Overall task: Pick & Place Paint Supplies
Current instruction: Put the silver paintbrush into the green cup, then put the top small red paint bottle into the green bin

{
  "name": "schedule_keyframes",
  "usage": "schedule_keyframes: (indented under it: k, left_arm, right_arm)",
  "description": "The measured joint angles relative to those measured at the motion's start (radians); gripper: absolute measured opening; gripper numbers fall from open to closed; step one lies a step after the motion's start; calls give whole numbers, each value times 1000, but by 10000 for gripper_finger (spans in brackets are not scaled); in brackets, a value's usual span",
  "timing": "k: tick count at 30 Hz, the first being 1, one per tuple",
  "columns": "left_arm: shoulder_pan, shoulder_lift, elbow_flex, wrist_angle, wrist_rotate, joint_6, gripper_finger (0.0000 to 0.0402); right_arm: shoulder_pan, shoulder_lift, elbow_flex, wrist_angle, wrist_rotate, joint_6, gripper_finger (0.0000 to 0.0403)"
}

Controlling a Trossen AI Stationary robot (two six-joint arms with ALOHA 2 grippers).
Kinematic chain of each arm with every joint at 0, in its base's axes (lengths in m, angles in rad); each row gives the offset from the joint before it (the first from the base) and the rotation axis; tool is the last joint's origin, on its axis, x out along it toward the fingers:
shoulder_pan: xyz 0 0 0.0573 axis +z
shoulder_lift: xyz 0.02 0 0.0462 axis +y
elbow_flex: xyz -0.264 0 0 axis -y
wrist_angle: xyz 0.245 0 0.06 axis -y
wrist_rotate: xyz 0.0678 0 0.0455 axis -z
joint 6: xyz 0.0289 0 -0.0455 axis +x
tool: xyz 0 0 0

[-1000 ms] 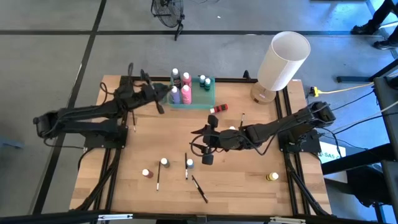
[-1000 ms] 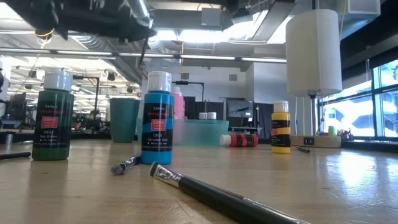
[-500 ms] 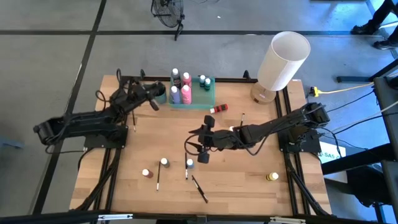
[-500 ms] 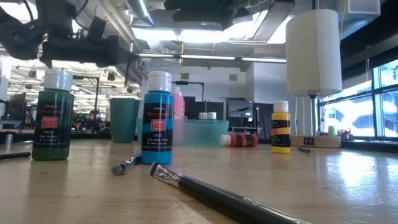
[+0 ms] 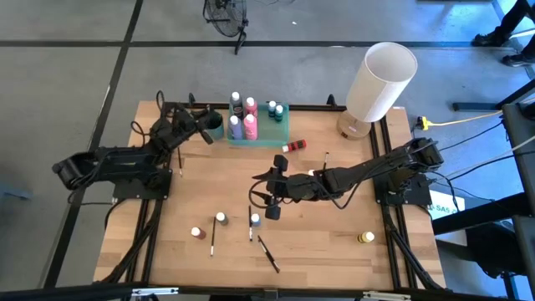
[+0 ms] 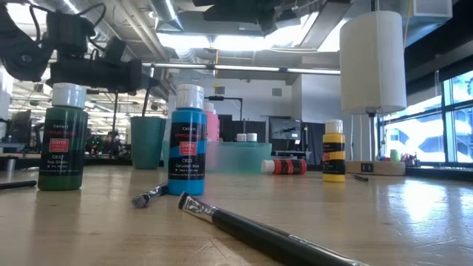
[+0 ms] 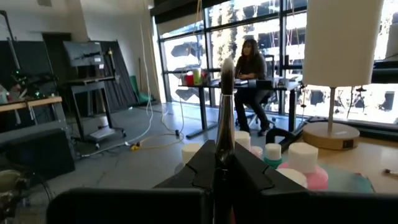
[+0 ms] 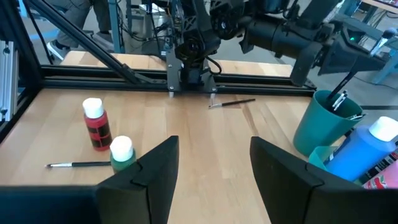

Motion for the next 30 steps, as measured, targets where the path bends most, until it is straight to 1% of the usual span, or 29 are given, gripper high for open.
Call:
schedule_keyframes:
  k: [6, 13, 20, 26, 30]
  left_arm:
    - [16, 128, 0, 105, 8, -15, 18]
    - [37, 229, 0, 158, 13, -19, 23]
    - [44, 281, 13, 158, -5, -28, 44]
    - [44, 299, 16, 157, -92, -52, 43]
    - [44, 299, 16, 161, -90, -55, 39]
  right_arm:
    - [0, 0, 0, -6, 0, 0, 199]
    - [0, 0, 0, -8, 1, 0, 199]
    - [0, 0, 0, -8, 3, 0, 199]
    - [0, 0, 0, -8, 3, 0, 199]
    - [0, 0, 0, -9, 3, 0, 199]
